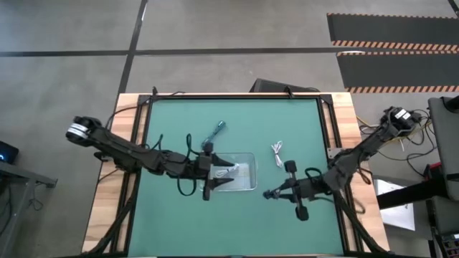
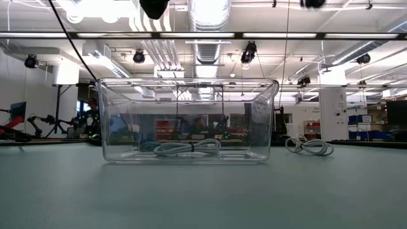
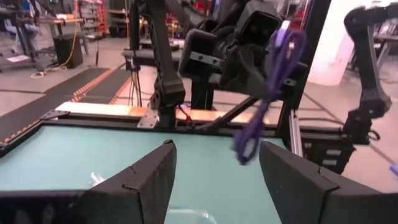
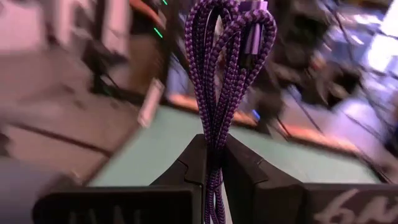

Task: Pick and place USB-C Cables
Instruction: Put the violet charger cable into the transparent bin

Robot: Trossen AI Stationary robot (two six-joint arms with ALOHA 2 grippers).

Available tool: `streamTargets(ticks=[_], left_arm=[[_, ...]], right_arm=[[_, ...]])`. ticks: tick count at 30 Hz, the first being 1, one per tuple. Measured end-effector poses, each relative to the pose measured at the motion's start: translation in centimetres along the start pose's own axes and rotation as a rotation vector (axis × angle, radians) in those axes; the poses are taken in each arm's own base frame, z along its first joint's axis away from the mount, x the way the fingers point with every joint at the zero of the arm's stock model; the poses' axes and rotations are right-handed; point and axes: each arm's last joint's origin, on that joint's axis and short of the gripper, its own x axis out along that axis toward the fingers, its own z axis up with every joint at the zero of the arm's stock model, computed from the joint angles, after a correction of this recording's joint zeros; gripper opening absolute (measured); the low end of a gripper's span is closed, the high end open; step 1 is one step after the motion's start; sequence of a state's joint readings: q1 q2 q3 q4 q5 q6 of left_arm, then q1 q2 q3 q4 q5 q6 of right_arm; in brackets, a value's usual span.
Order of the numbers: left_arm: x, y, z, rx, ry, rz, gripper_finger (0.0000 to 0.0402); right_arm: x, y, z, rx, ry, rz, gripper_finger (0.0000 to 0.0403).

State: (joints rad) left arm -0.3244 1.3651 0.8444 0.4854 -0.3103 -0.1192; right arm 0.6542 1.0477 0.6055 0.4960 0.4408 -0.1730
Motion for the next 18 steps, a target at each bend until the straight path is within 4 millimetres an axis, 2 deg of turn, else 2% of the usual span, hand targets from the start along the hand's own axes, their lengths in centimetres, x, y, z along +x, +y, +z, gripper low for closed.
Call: streamTargets(ticks=[5,18], left_arm=[[1.0,-0.3,-0.4,-0.013,-0.037,-0.012,0.0215],[4.7,-1.5,-0.8,0.013,-0.101,-0.053,0.0215]], right_arm=[[0.4,-1.3,0.2,0.043,-0.125,0.111,0.0022],[1.1,-3.4,0.5,0.094,-0.135,0.032,0.0022]])
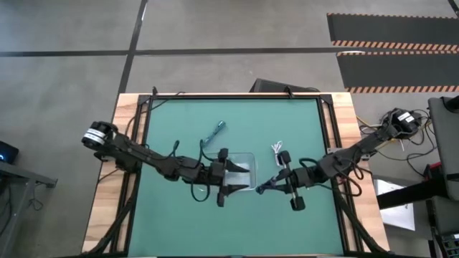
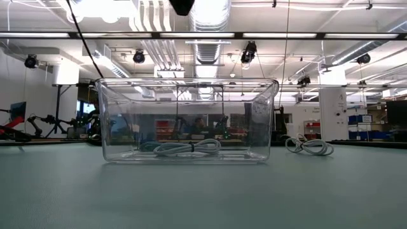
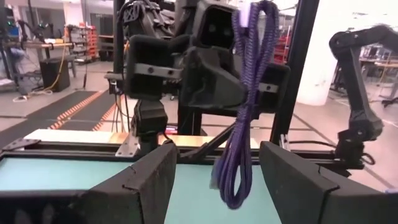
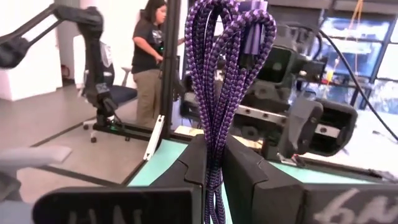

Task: Pick and place USB-C Cables
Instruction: Put the violet charger cable into the transparent bin

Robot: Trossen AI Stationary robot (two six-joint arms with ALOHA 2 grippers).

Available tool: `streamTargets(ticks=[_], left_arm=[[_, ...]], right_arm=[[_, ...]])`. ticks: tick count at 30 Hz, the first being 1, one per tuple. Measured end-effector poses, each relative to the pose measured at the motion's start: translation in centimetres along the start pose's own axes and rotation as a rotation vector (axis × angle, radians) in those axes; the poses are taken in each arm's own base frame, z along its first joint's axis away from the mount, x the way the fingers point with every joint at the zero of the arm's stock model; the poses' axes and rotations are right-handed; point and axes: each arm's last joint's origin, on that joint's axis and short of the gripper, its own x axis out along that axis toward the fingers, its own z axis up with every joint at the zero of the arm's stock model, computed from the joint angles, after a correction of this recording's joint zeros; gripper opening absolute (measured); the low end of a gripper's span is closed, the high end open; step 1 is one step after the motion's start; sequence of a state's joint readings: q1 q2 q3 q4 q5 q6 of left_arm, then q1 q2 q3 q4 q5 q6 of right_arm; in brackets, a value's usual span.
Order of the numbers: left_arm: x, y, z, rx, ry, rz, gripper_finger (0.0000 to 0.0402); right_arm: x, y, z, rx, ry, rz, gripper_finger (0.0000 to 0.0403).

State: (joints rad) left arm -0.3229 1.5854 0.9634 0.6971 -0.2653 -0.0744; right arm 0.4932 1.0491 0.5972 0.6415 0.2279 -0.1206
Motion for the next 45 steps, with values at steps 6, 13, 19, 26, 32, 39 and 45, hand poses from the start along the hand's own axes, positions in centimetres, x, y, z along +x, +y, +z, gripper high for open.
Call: streamTargets(ticks=[6,13,19,26,32,39,45], left_arm=[[1.7,-0.5,0.2,0.051,-0.016,-0.005,0.0215],[3.2,-0.8,-0.1,0.054,-0.014,-0.004,0.0215],[4.8,-1.2,-0.6,0.054,-0.014,-0.003,0.0215],[6.3,-1.5,-1.2,0.059,-0.01,-0.005,0.0215],[6.6,-1.6,-1.3,0.059,-0.011,-0.008,0.0215],[6.6,-1.6,-1.3,0.059,-0.011,-0.008,0.0195],[6.6,-1.6,-1.3,0.059,-0.009,-0.008,0.0119]], right_arm=[[0.1,-0.4,-0.2,0.047,0.008,-0.019,0.0022],[0.0,-0.4,-0.1,0.044,0.004,-0.021,0.0022],[0.0,-0.4,0.1,0.033,-0.015,-0.024,0.0022],[0.0,-0.4,0.1,0.019,-0.016,-0.024,0.0022],[0.0,-0.4,0.1,0.015,-0.016,-0.024,0.0022],[0.0,-0.4,0.1,0.001,-0.016,-0.025,0.0022],[0.0,-0.4,0.0,-0.006,-0.013,-0.025,0.0022]])
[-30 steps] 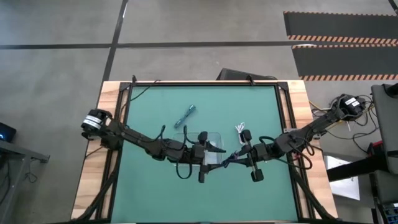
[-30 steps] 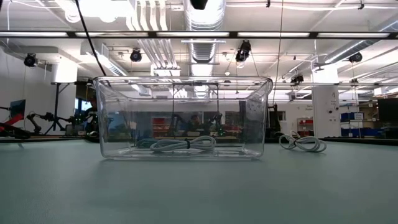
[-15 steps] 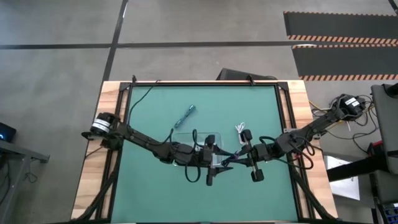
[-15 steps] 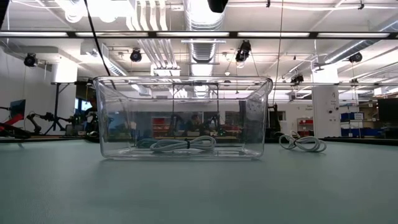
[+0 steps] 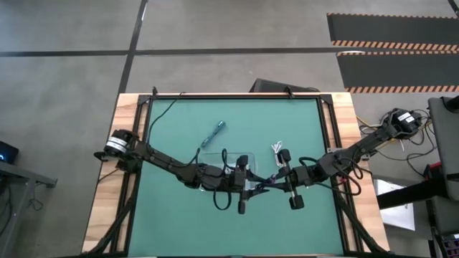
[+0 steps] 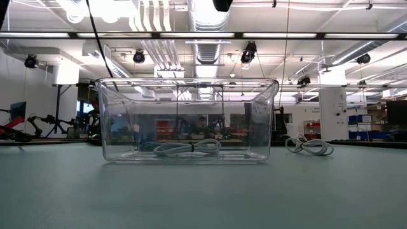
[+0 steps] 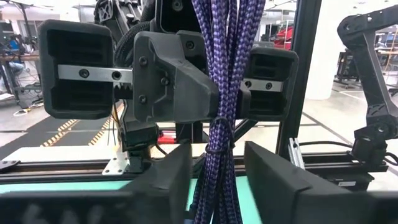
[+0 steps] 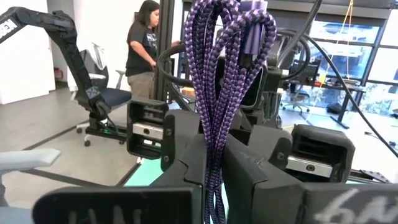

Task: Pick and place USB-C Cables
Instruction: Put the violet charger cable into the transparent bin

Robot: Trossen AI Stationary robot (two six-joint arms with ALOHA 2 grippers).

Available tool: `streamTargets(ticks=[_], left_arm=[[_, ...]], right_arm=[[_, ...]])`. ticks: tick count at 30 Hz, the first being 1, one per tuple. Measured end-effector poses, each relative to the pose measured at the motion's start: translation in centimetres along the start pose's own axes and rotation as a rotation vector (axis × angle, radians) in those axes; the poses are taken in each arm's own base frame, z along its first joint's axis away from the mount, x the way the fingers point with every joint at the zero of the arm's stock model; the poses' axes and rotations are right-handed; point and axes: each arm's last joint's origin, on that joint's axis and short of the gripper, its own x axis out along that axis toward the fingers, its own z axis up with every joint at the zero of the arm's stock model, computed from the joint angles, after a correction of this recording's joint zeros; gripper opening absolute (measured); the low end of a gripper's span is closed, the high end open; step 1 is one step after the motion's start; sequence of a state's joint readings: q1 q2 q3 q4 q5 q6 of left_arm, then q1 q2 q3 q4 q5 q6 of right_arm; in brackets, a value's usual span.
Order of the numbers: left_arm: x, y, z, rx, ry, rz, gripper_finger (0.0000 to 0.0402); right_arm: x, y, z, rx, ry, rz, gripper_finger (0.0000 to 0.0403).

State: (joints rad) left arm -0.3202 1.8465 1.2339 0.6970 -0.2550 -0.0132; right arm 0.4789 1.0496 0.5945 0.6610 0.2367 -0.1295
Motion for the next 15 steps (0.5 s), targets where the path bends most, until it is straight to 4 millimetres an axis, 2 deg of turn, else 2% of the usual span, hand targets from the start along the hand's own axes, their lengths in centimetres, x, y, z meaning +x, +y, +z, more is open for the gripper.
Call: streamTargets(ticks=[6,15], left_arm=[[0.0,0.01,-0.04,0.001,0.004,0.001,0.0023],[0.0,0.02,-0.05,-0.004,0.005,0.001,0.002]], right_arm=[[0.0,0.01,-0.02,0.006,0.001,0.001,0.0036],[-0.01,0.01,0.01,0.038,0.0,0.0,0.0118]])
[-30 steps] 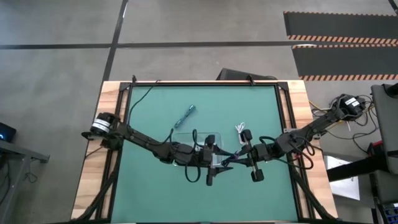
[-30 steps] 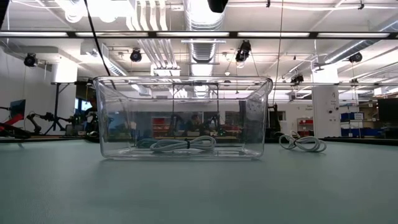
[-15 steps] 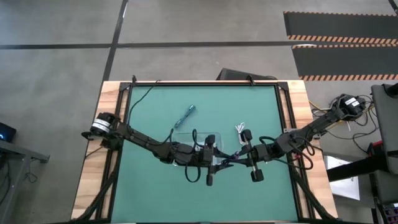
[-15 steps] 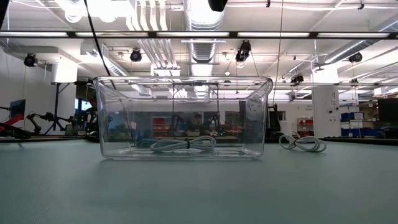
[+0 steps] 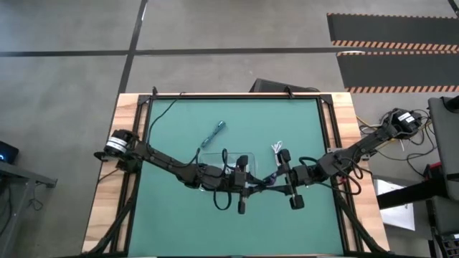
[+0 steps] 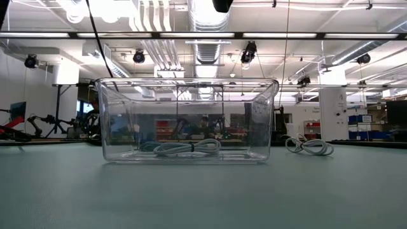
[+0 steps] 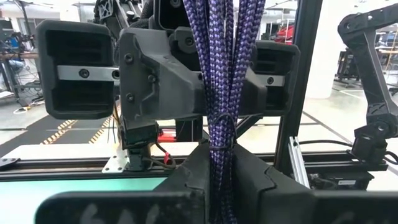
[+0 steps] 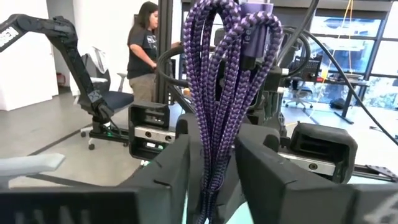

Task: Pick and place USB-C Cables
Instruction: Put the violet charger cable into the transparent bin

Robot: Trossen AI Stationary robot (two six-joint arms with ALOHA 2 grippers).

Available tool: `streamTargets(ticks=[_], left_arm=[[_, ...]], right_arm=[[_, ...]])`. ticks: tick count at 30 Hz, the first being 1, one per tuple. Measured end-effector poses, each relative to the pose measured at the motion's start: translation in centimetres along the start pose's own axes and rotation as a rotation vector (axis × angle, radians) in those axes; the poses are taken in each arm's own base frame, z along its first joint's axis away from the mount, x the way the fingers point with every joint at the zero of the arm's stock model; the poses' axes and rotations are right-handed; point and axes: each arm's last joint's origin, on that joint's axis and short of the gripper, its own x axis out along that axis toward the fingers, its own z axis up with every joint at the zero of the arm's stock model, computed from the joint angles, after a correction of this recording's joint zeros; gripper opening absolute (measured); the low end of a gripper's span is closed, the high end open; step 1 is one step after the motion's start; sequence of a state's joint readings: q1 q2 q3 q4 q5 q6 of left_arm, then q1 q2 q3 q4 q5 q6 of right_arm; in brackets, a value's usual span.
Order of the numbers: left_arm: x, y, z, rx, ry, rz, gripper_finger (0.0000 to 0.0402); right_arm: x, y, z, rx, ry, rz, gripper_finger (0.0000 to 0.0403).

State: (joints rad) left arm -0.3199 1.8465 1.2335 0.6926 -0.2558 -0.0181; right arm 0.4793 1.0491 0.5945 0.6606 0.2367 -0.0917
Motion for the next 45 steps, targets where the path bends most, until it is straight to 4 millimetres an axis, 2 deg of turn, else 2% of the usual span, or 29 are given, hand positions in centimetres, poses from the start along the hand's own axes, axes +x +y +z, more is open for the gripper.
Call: streamTargets(ticks=[9,19,27,36,45], left_arm=[[-0.1,0.1,-0.3,0.009,0.051,0.018,0.0017],[-1.7,0.6,0.9,-0.057,0.216,0.064,0.0016],[-3.7,1.0,3.5,-0.207,0.374,0.116,0.0016],[-4.8,1.2,6.9,-0.317,0.625,0.211,0.0016],[-5.8,1.2,9.6,-0.395,0.91,0.22,0.0015]], right_arm=[[-1.5,-0.5,1.1,0.019,0.026,0.002,0.0186],[-4.4,-1.2,2.1,0.071,0.121,0.005,0.0192],[-6.3,-1.7,2.2,0.099,0.201,0.004,0.0187],[-6.8,-1.8,2.1,0.105,0.225,0.0,0.0187],[-7.5,-2.1,2.4,0.093,0.229,-0.026,0.0187]])
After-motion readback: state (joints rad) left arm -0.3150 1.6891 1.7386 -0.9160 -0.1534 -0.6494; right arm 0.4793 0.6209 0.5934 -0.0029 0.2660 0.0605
